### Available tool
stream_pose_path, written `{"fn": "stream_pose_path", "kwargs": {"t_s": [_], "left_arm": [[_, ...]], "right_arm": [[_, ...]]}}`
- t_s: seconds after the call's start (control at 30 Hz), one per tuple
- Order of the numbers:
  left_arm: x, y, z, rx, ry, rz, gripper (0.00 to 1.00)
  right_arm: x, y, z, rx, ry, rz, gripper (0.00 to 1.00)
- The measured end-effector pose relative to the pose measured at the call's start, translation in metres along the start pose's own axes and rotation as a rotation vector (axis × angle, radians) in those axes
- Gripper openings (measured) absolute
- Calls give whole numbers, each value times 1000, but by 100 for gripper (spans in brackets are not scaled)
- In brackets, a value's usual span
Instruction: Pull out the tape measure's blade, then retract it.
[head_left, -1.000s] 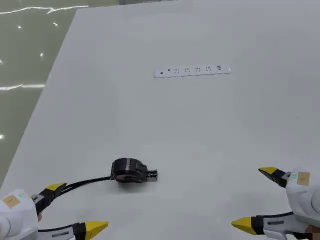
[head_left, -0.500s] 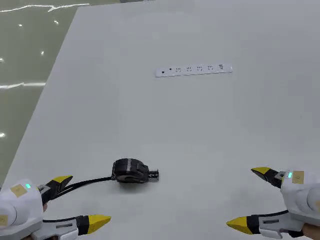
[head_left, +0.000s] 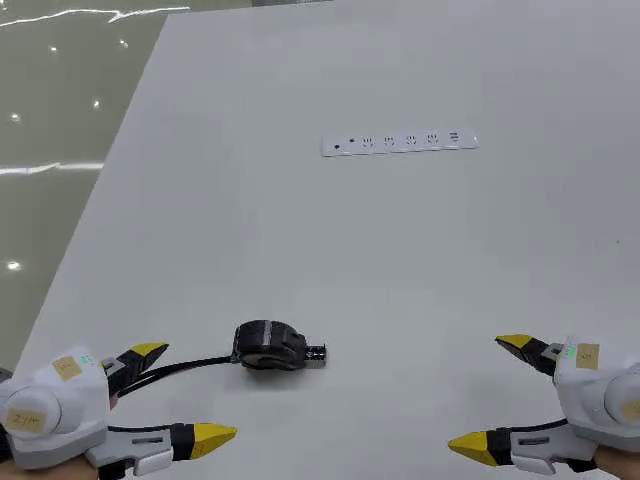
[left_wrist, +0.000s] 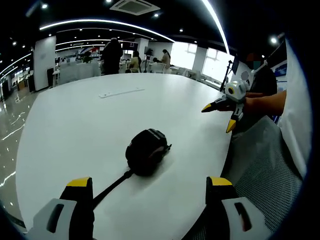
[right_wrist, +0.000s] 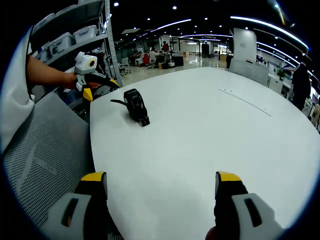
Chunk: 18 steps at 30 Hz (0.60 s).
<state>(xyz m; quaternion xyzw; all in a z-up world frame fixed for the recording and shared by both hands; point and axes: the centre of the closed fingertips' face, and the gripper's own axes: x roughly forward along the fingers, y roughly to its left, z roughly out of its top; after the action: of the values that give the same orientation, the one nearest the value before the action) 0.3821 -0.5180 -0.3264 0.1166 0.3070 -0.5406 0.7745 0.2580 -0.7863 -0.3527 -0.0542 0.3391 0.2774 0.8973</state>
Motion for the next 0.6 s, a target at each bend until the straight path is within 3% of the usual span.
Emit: {"fn": "stream_pose_path", "kwargs": {"t_s": [0.27,0.37,0.6], "left_arm": [[11,0,-4,7,12,-29,89],[18,6,-7,-6,11,-30,86],[32,-2,-1,22,18,-63,84]], "right_arm": [[9,1,1,1,-14,12,89],[11,0,4,7,-21,16,89],[15,-6,9,1,-29,16,88]]}}
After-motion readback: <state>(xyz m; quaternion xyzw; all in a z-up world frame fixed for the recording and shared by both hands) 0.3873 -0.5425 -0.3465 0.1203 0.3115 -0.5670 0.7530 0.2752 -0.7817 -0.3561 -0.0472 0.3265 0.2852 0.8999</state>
